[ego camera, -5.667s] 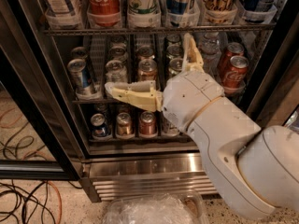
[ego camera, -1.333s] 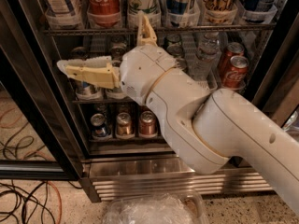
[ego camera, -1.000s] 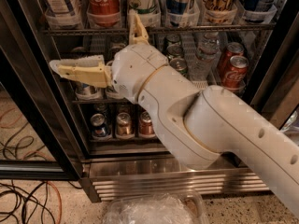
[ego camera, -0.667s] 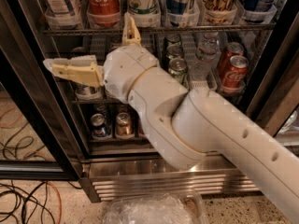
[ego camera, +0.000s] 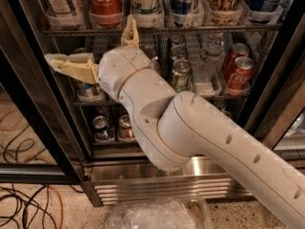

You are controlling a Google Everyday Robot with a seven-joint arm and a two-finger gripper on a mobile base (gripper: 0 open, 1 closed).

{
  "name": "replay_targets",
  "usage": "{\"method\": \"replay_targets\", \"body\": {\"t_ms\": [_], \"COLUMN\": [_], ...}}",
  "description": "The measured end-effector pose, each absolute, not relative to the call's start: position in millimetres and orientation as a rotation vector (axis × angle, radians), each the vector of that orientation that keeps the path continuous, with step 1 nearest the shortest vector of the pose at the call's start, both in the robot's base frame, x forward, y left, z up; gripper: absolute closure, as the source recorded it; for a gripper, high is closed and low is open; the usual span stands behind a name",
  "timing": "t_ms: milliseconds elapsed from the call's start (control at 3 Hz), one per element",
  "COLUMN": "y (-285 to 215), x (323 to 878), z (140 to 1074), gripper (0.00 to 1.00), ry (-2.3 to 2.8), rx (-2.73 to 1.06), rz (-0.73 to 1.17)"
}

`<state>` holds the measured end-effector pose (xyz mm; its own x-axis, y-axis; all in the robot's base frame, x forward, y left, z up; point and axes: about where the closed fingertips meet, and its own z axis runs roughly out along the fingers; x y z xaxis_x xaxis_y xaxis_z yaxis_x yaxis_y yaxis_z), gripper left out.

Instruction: Pick blue plastic bottle from top shelf of fridge

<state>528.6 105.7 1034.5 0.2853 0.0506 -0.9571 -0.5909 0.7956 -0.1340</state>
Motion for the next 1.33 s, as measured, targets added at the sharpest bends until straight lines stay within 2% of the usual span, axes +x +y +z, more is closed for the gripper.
{"method": "replay_targets", "body": {"t_ms": [667, 1333], "y": [117.1, 159.3], "x": [527.5, 534.4], "z": [1039.3, 1052.3], "gripper": [0.00, 0.00], "ry": [1.202, 1.167], "rx": [-0.537, -0.534], "rz": [0.493, 0.525]}}
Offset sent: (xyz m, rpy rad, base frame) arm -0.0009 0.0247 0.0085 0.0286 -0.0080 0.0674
